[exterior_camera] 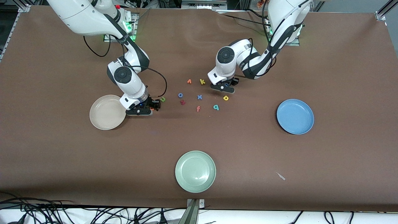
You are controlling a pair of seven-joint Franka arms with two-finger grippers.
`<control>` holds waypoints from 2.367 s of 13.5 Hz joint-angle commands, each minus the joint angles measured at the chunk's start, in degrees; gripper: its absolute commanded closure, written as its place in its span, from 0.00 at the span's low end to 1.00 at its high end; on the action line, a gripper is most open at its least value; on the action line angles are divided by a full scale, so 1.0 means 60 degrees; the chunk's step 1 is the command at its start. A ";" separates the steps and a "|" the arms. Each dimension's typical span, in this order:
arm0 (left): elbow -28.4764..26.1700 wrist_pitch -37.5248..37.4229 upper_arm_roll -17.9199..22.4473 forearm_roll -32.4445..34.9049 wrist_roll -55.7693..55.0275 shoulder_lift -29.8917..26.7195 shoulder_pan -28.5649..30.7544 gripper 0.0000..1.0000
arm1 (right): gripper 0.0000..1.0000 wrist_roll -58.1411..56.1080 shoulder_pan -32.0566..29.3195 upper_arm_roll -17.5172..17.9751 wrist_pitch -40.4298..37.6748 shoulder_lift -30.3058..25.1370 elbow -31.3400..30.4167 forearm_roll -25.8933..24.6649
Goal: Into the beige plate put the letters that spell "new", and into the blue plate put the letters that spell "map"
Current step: 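Grasp the orange letter with the right gripper while the left grasps blue, then drop the orange letter on the cream plate while the left drops blue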
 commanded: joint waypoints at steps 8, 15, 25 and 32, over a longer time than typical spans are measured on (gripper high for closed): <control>0.0341 -0.0814 -0.0015 0.0148 0.0424 -0.0230 0.0723 1.00 | 0.84 -0.0485 -0.0014 -0.0287 -0.0166 -0.0338 0.0140 -0.0378; 0.2729 -0.4901 -0.0001 -0.1172 0.4655 -0.0700 0.3210 1.00 | 0.82 -0.4440 -0.0980 -0.0931 -0.2746 -0.1643 0.0596 -0.0203; 0.3227 -0.4407 0.0204 0.0571 0.7589 0.0632 0.6144 0.26 | 0.29 -0.1536 -0.1303 0.0206 -0.1248 -0.1704 -0.0654 -0.0261; 0.3581 -0.4626 -0.1431 -0.0176 0.3703 0.0340 0.6042 0.00 | 0.29 0.2770 -0.0045 0.0664 -0.2074 -0.0885 0.0447 -0.0349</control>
